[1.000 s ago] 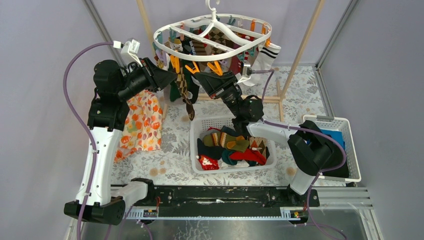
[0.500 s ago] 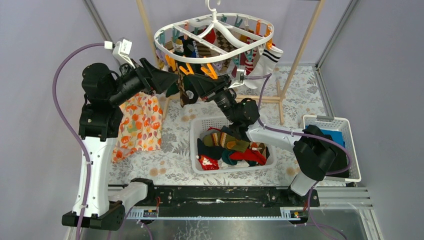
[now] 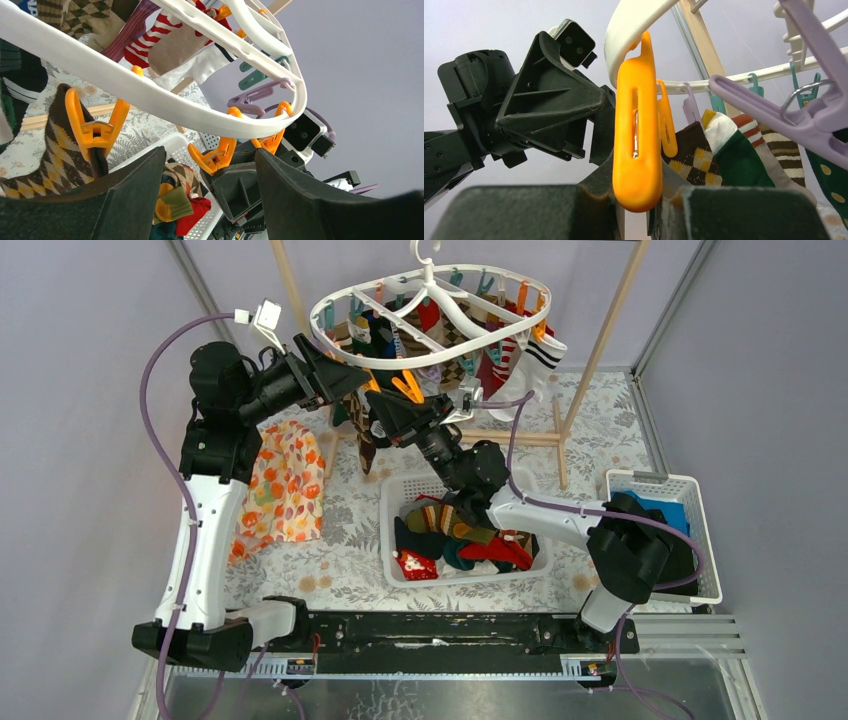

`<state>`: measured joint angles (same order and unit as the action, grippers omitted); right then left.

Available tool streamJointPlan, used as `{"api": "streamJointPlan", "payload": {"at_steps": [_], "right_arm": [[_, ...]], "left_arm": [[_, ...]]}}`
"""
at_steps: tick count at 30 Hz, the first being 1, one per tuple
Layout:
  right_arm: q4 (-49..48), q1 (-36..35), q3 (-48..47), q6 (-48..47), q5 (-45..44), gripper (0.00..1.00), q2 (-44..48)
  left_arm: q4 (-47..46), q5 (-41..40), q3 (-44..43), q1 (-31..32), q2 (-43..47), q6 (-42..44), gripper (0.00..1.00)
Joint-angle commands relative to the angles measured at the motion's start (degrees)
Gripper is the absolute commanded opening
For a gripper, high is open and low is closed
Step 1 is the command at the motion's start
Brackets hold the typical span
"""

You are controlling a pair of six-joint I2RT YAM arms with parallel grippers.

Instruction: Clip the socks to the hanger

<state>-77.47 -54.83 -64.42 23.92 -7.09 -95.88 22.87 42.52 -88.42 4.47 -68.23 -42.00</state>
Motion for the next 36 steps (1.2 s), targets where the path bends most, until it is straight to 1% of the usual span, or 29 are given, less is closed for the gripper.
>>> {"api": "streamJointPlan", "payload": {"at_steps": [1,8,15,17,19,21,23,27,30,31,32,33,34,36], "right_arm": [[-0.17,-0.93,-3.34,-3.64,-1.84,0.02,1.50],[3.26,-2.00,-4.86,-6.62,-2.06,0.01,1.13],[5.66,-2.77,-5.55,-8.34,-2.57,0.00,1.04],[6.03,-2.97,-5.76,-8.84,-2.60,0.00,1.09],[6.91,-3.21,-5.98,-9.59,-2.98,0.02,1.25],[7.58,-3.33,-6.15,-9.80,-3.51,0.05,1.52],[8.26,-3.36,-6.03,-10.07,-4.10,0.09,1.67],[8.19,-3.31,-5.23,-10.24,-5.61,0.17,2.16],[8.07,-3.39,-4.88,-10.51,-5.91,0.18,2.42],[8.08,-3.38,-4.80,-10.51,-5.95,0.21,2.49],[8.12,-3.38,-4.57,-10.48,-6.01,0.28,2.78],[8.19,-3.40,-4.15,-10.39,-6.26,0.39,3.21],[8.38,-3.43,-3.50,-10.15,-6.60,0.48,3.95],[9.88,-3.40,-1.75,-10.10,-7.45,0.64,6.09]], "left_arm": [[-4.91,0.24,-1.91,0.45,-0.18,-1.15,0.71],[-6.06,0.18,-3.00,1.05,-1.67,-0.74,0.62],[-6.05,-1.54,-4.72,1.92,-2.91,1.24,0.57],[-6.06,-2.14,-4.60,2.09,-2.96,1.74,0.54],[-6.09,-2.60,-4.26,2.29,-2.76,2.34,0.47],[-5.78,-3.42,-3.90,2.37,-2.48,3.26,0.37],[-5.22,-4.05,-3.79,2.36,-2.23,4.22,0.29],[-4.36,-4.77,-3.46,2.39,-1.89,5.42,0.19],[-4.25,-4.94,-3.19,2.38,-1.81,5.53,0.11],[-4.26,-5.09,-3.15,2.35,-1.82,5.45,0.09],[-4.24,-5.20,-3.17,2.38,-1.82,5.51,0.06],[-4.24,-5.32,-3.16,2.39,-1.82,5.64,0.04],[-4.24,-5.42,-3.21,2.39,-1.78,5.92,0.00],[-4.36,-5.59,-3.12,2.34,-1.54,6.51,0.00]]}}
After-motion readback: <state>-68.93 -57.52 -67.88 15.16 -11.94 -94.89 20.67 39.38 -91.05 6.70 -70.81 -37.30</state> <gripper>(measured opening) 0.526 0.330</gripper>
